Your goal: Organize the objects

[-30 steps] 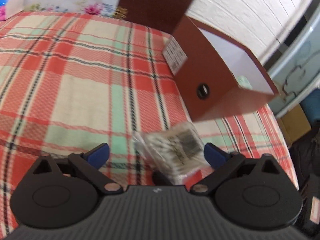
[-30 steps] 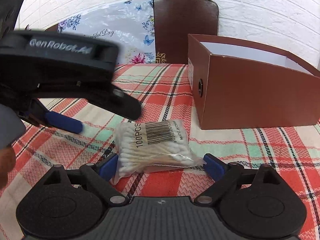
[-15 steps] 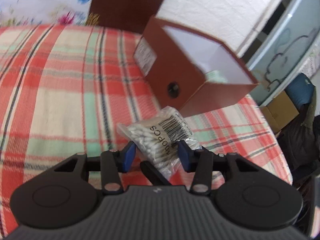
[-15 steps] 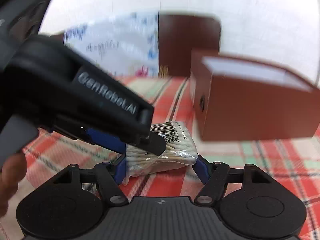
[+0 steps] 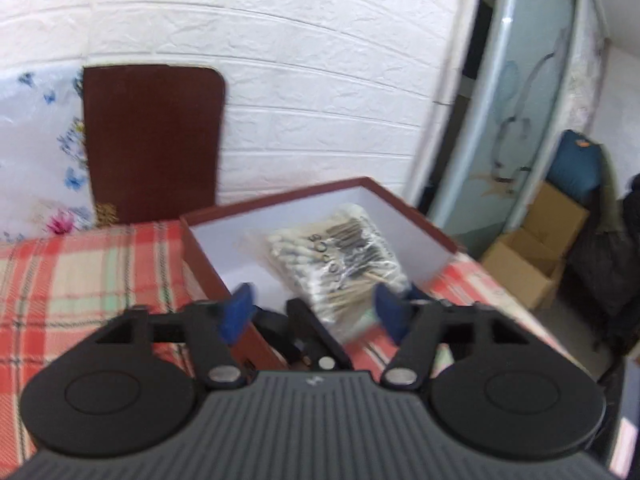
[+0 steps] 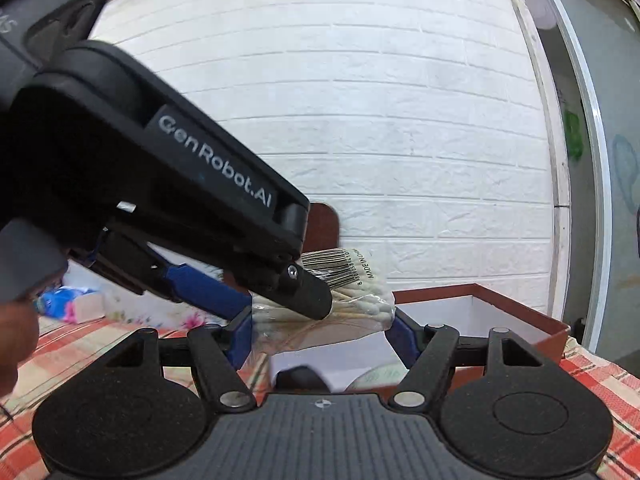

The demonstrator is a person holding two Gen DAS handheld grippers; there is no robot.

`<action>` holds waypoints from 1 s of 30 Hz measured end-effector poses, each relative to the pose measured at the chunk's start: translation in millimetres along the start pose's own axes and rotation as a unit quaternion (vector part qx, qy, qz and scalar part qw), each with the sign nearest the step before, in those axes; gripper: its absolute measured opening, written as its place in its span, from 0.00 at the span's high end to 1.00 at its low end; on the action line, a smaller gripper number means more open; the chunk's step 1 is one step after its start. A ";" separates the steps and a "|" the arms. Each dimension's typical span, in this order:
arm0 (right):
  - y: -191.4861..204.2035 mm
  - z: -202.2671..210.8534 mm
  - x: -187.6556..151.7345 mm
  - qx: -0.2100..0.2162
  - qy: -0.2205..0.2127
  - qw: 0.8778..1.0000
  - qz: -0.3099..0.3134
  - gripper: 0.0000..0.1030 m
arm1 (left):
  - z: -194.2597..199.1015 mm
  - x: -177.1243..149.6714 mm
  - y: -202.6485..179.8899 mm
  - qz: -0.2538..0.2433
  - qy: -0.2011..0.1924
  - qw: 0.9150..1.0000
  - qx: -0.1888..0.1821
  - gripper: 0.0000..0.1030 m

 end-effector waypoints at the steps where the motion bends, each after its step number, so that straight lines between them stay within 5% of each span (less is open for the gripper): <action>1: -1.3 -15.7 -0.5 -0.003 0.011 1.000 0.004 0.29 | -9.6 2.6 5.5 -0.006 0.000 1.000 0.029 0.19; 4: -3.5 -62.8 -18.2 -0.028 0.067 0.997 0.030 0.14 | -32.1 -3.6 25.5 0.002 0.034 0.996 0.087 0.19; 6: -8.2 -72.3 -33.7 -0.036 0.081 0.996 0.024 0.14 | -34.0 -14.6 35.6 0.022 0.043 0.995 0.084 0.19; 9: -10.6 -54.2 -39.7 -0.049 0.024 0.998 0.025 0.09 | -26.4 -25.9 42.5 0.028 0.032 0.996 0.079 0.09; 18: -5.8 -30.0 -27.1 -0.046 -0.028 0.998 0.035 0.08 | 29.1 -26.7 34.1 -0.001 -0.002 0.994 0.112 0.09; 25: -36.8 -11.6 -43.7 -0.065 0.030 0.996 -0.049 0.08 | 53.4 -79.3 54.3 0.014 0.048 0.987 0.154 0.08; 30: -31.6 11.2 -72.4 -0.031 0.122 0.988 -0.089 0.08 | 57.7 -124.9 66.4 0.035 0.098 0.978 0.179 0.08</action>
Point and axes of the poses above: each gripper's, at about its wrist camera, not at the fingertips, and z roughly against the way its jaws point, y to its left, x to its top, the point moved 8 cm from there along -z, roughly the way its jaws point, and after that the axes turned 11 degrees about -x, right-handed, at the moved point
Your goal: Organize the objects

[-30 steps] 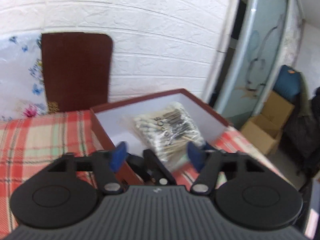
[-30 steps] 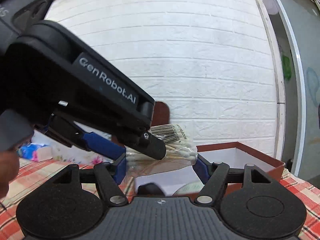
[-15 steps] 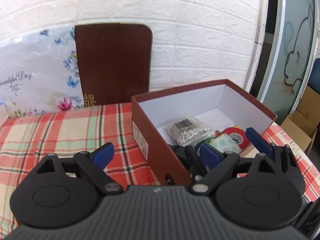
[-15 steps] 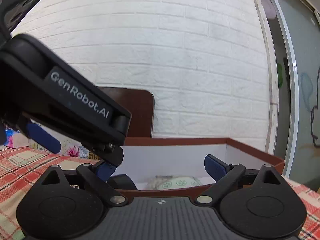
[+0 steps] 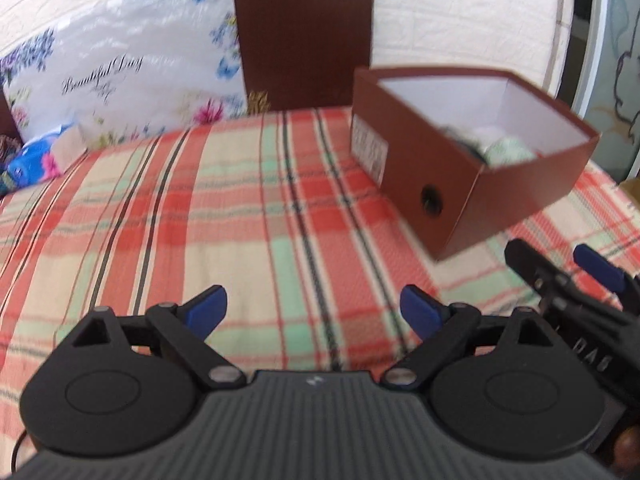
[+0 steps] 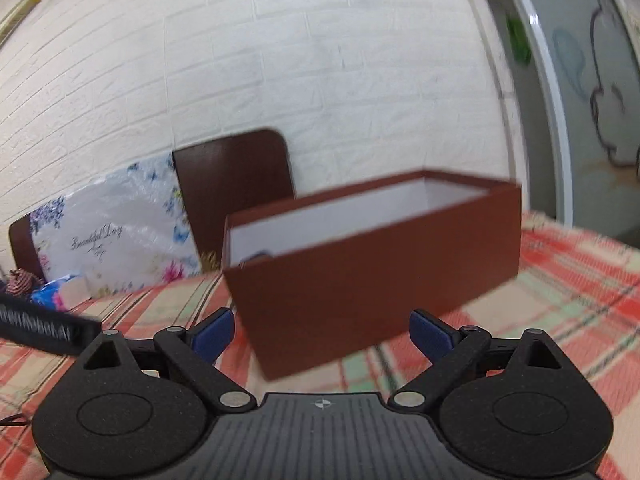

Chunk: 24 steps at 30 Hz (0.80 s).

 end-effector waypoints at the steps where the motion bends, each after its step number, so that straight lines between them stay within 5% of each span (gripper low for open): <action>1: 1.0 -0.5 -4.5 0.005 0.017 1.000 0.000 0.08 | -1.0 -6.9 2.2 0.002 0.008 1.000 0.005 0.08; 11: 23.8 15.6 -46.8 0.023 0.129 0.991 0.030 0.08 | 1.9 -53.0 19.6 0.015 0.051 0.998 0.039 0.07; 24: 25.2 22.1 -50.7 0.029 0.141 0.989 0.028 0.05 | 15.4 -86.7 24.8 0.045 0.070 0.996 0.033 0.00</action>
Point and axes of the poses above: each gripper's, at about its wrist camera, not at the fingertips, and z roughly against the way its jaws point, y to its left, x to its top, the point moved 8 cm from there along -z, roughly the way its jaws point, and after that the axes turned 11 degrees about -x, right-handed, at the moved point
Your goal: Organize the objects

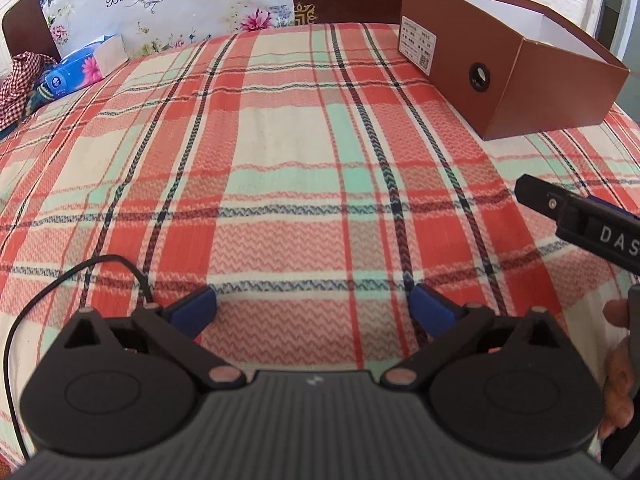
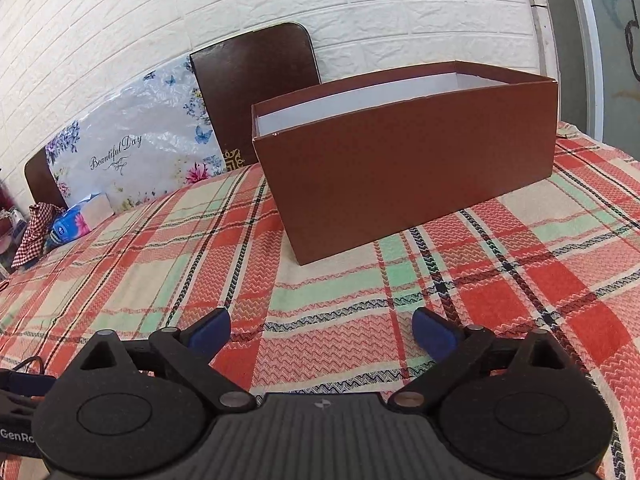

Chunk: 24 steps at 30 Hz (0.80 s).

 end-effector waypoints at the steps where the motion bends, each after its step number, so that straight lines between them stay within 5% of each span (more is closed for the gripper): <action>1: 0.0 0.2 -0.3 0.000 0.000 1.000 0.000 0.05 | 0.7 -1.2 0.4 0.000 0.001 1.000 -0.001 0.00; 15: -0.6 0.5 -0.3 0.000 -0.002 1.000 0.001 0.04 | 4.8 -8.1 -0.2 -0.002 0.001 1.000 -0.005 0.00; 24: 2.6 0.8 -1.6 -0.005 -0.001 1.000 0.006 0.03 | -0.3 -2.8 4.8 0.017 0.035 0.999 -0.025 0.00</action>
Point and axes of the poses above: each gripper's, at about its wrist camera, not at the fingertips, and z roughly against the way its jaws point, y to its left, x to its top, the point moved 8 cm from there along -z, roughly the way its jaws point, and after that the axes turned 11 degrees about -x, right-handed, at the moved point
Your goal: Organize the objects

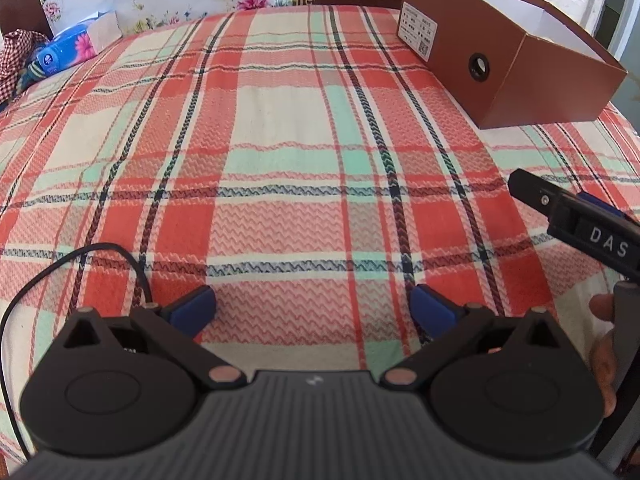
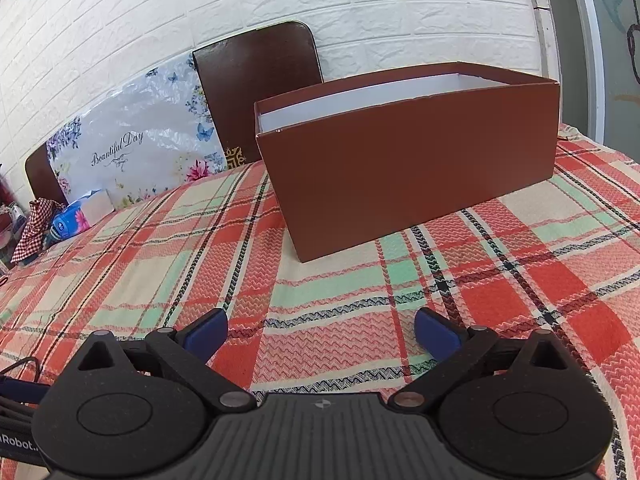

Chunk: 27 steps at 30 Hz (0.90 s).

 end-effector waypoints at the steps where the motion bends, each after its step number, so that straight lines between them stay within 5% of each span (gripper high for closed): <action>1: 0.1 -0.1 0.0 -0.001 0.000 1.000 0.001 0.03 | -0.8 0.4 0.5 0.001 0.005 1.000 0.000 0.00; 7: 1.2 -0.6 -0.9 -0.004 0.000 1.000 0.005 0.02 | -3.4 3.0 1.1 0.004 0.026 1.000 -0.002 0.00; 27: 4.3 -2.5 -1.4 -0.009 0.003 1.000 0.015 0.01 | -4.9 4.7 2.6 0.007 0.003 1.000 0.002 0.00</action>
Point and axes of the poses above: each gripper's, at about its wrist camera, not at the fingertips, and z roughly against the way its jaws point, y to its left, x to its top, the point moved 8 cm from there along -z, roughly the way its jaws point, and after that the axes turned 11 degrees about -x, right-handed, at the moved point
